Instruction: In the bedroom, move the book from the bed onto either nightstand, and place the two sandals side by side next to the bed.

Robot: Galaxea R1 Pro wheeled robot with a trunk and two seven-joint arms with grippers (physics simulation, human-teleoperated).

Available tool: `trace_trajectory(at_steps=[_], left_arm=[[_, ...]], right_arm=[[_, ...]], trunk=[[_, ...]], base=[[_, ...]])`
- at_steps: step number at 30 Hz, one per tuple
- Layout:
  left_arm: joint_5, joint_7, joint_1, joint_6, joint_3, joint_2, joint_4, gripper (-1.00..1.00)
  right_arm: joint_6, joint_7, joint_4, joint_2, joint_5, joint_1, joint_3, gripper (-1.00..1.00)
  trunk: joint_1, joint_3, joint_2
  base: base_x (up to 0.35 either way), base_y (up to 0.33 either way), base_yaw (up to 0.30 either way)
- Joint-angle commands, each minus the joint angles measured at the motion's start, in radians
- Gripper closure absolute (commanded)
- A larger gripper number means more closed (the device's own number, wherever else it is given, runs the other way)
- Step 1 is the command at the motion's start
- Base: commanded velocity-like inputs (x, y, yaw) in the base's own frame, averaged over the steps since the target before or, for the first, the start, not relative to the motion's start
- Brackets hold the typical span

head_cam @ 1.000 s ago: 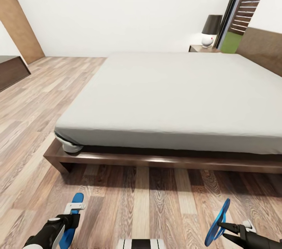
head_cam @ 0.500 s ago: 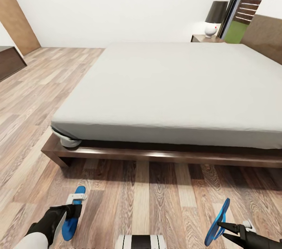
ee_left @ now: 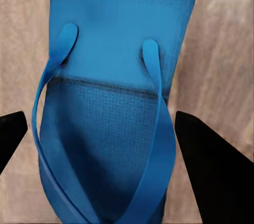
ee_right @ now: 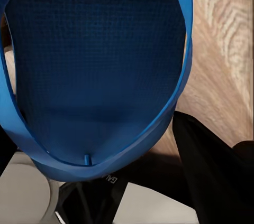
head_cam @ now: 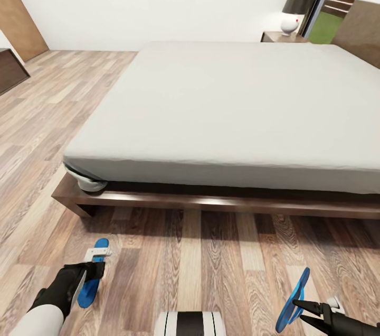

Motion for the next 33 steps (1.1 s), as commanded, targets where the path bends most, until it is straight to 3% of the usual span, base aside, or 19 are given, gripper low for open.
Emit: trace_trajectory(at_steps=[1, 5, 9, 14, 19, 33], left_arm=[[-0.005, 0.023, 0.000, 0.003, 0.005, -0.003, -0.001, 1.00], [-0.005, 0.073, -0.001, 0.001, 0.004, -0.006, -0.001, 1.00], [-0.002, 0.078, -0.001, 0.000, 0.003, -0.007, -0.001, 1.00], [0.038, 0.086, -0.001, -0.010, 0.001, -0.019, -0.004, 1.00], [0.044, 0.088, -0.001, -0.048, 0.002, -0.023, -0.003, 1.00], [0.044, 0.088, -0.001, -0.055, 0.001, -0.023, -0.004, 1.00]], right_arm=[[0.007, 0.001, 0.000, 0.000, -0.004, 0.000, -0.001, 1.00], [0.007, 0.001, 0.000, 0.000, -0.003, -0.001, -0.001, 1.00], [0.007, 0.001, 0.000, 0.001, -0.003, -0.001, -0.001, 1.00], [0.007, 0.001, 0.000, 0.000, -0.003, -0.001, -0.001, 1.00], [0.006, 0.001, 0.000, 0.000, -0.003, 0.000, -0.001, 1.00], [0.006, 0.001, 0.000, 0.000, -0.003, -0.001, -0.001, 1.00]], trunk=[[0.000, -0.005, -0.001], [0.002, -0.020, -0.001], [0.004, -0.036, -0.002], [0.006, -0.055, -0.004], [0.008, -0.074, -0.005], [0.008, -0.074, -0.005]], base=[[0.000, 0.000, 0.000], [0.000, 0.000, 0.000], [0.000, 0.000, 0.000], [0.000, 0.000, 0.000], [0.000, 0.000, 0.000], [0.088, 0.000, 0.000]])
